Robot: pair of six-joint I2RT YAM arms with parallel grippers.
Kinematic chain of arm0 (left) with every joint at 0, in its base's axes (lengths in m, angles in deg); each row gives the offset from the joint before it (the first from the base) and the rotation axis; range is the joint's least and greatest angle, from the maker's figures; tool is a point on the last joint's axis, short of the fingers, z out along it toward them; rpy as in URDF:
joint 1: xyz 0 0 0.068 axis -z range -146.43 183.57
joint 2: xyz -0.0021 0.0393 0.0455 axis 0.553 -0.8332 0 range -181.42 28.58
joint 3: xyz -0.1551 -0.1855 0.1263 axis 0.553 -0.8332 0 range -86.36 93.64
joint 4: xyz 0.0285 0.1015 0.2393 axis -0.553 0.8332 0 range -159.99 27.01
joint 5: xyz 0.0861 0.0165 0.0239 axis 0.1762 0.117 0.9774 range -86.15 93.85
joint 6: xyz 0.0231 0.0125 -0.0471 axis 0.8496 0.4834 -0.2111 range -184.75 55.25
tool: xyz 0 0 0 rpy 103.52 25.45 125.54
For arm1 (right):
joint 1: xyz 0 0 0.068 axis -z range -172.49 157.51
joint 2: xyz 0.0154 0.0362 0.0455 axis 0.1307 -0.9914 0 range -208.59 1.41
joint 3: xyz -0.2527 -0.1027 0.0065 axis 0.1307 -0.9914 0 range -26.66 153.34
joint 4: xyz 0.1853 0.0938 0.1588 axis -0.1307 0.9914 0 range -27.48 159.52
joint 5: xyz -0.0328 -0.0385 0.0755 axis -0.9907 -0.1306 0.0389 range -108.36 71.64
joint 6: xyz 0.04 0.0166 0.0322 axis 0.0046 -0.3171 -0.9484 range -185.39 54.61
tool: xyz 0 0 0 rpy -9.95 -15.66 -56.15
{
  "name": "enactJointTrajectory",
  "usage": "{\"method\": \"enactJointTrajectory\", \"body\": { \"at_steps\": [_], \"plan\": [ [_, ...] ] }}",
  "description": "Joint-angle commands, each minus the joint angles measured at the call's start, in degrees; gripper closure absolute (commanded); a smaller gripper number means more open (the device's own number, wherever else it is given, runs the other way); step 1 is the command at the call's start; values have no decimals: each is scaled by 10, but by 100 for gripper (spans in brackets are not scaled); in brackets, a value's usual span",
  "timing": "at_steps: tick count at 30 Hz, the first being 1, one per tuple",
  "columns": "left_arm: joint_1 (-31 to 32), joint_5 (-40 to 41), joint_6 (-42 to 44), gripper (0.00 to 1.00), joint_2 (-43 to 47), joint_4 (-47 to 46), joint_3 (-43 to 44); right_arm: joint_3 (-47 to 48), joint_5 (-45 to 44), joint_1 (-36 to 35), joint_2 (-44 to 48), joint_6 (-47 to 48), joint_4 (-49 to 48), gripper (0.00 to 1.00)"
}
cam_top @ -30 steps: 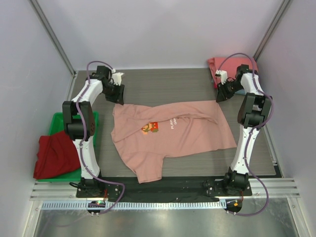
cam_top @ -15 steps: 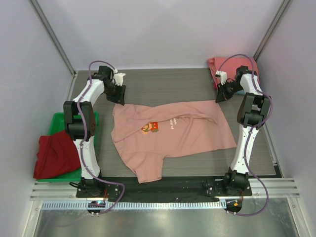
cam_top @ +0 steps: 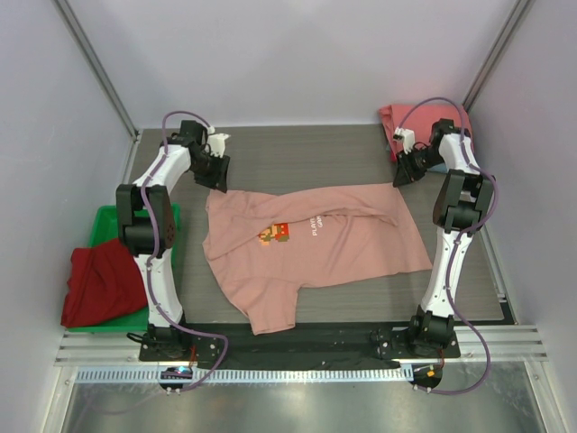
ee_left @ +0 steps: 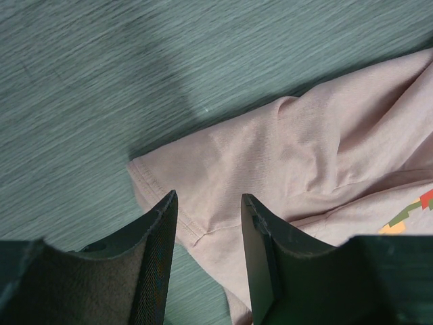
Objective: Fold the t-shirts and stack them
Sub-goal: Fold the tshirt
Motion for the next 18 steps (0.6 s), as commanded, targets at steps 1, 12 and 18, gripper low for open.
{"method": "enactJointTrajectory", "body": {
  "at_steps": [1, 12, 18],
  "plan": [
    [2, -1, 8, 56, 2, -7, 1, 24, 8, 1, 26, -1, 7, 78],
    [2, -1, 7, 56, -3, -6, 5, 47, 13, -4, 0, -16, 21, 81],
    [3, -1, 8, 56, -3, -7, 4, 44, 10, -4, 7, 0, 42, 80]
  ]
}}
